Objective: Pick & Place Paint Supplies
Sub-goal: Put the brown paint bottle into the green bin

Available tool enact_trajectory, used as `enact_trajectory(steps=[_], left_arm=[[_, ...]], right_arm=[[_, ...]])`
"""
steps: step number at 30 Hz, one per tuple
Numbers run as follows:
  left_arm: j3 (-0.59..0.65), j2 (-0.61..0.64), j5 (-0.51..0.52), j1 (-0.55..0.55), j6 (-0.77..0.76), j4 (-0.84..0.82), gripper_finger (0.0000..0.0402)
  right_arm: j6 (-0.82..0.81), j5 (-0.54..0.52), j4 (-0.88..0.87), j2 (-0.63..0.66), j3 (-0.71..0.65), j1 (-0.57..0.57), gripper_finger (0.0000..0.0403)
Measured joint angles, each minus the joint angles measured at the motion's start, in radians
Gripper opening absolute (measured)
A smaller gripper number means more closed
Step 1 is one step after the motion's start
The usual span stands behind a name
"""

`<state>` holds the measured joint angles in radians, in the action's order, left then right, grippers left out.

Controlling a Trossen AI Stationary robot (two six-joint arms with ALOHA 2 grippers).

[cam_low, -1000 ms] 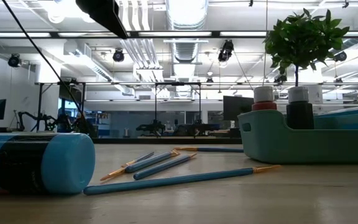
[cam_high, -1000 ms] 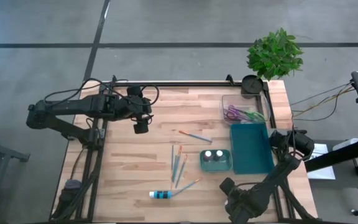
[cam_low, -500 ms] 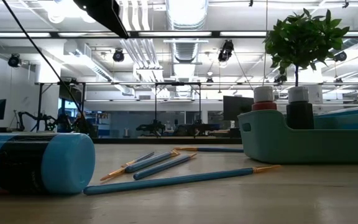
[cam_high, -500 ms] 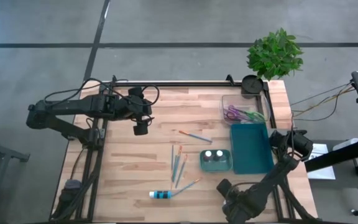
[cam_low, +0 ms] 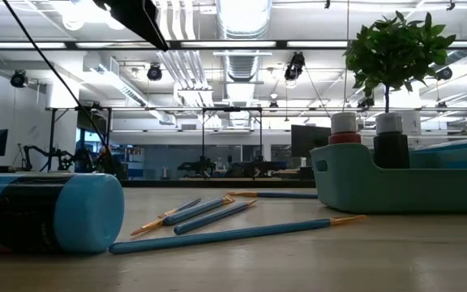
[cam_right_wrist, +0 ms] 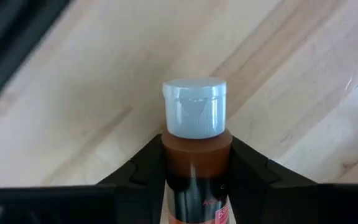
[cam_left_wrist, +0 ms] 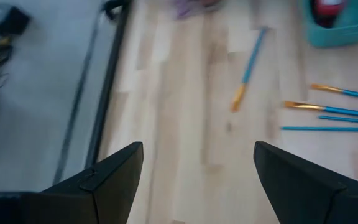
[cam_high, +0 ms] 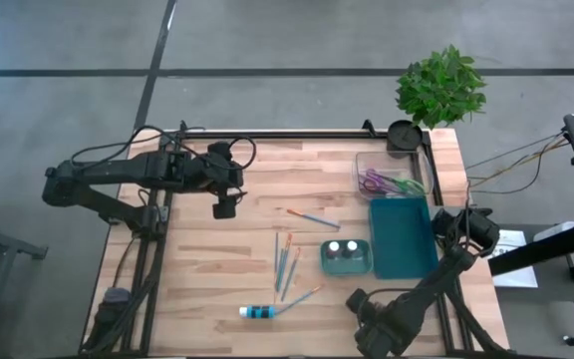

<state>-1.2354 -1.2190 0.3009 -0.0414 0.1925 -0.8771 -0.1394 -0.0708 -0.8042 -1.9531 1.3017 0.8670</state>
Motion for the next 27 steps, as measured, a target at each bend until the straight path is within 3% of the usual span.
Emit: enact_trajectory(steps=[7,14,18,22,24,27], left_arm=[[0.0,0.0,-0.16,0.107,0.092,0.035,0.0313],[0.057,0.0,-0.196,0.366,0.17,0.263,0.0313],[0.152,-0.001,-0.081,0.538,0.267,0.492,0.0313],[0.287,-0.003,0.181,0.671,0.379,0.782,0.0313],[0.362,-0.003,0.283,0.705,0.437,0.937,0.0313],[0.461,-0.003,0.326,0.71,0.488,1.143,0.0313]], right_arm=[[-0.042,-0.127,-0.048,0.059,0.073,-0.006,0.0147],[-0.026,-0.383,-0.129,0.114,0.202,-0.022,0.0133],[0.022,-0.538,-0.148,0.14,0.259,-0.022,0.0133],[0.114,-0.688,-0.121,0.164,0.302,-0.021,0.0132],[0.195,-0.761,-0.046,0.178,0.309,-0.022,0.0132],[0.364,-0.797,0.154,0.21,0.303,-0.025,0.0132]])
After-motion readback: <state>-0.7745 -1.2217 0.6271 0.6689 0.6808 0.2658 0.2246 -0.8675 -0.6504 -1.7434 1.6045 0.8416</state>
